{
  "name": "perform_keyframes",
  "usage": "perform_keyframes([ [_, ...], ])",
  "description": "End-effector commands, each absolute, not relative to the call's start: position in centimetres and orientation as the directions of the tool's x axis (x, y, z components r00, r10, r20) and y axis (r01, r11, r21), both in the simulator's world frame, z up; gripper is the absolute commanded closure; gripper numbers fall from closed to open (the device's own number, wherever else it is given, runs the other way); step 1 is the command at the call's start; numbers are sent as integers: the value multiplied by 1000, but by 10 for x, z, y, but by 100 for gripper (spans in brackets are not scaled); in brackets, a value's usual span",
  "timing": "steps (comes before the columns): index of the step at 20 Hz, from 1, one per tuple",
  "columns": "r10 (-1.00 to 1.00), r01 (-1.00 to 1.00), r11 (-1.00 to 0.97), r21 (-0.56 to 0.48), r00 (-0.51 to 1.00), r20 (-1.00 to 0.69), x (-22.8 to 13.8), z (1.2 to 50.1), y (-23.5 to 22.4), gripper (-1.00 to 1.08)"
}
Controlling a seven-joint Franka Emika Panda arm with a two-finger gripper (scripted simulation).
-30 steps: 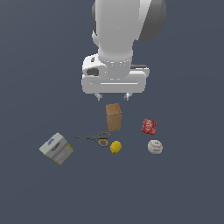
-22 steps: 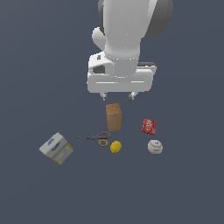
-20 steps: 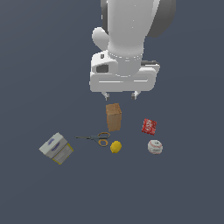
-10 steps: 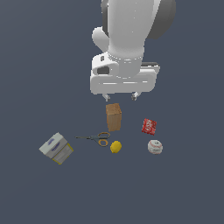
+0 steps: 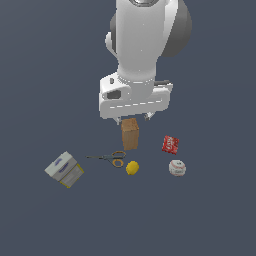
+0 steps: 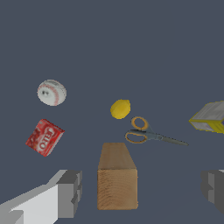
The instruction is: Pick up a designated object from a clutter of objects.
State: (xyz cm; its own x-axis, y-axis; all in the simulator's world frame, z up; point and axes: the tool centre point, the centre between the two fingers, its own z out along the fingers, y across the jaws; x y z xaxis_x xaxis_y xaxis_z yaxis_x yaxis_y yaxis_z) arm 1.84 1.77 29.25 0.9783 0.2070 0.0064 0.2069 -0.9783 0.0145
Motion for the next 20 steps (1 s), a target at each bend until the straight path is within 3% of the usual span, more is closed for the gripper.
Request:
perform_keyframes([
  [1, 250, 250, -968, 15, 968, 5, 21, 283, 12, -92],
  [20, 609, 609, -793, 12, 793, -3, 30, 195, -38, -92],
])
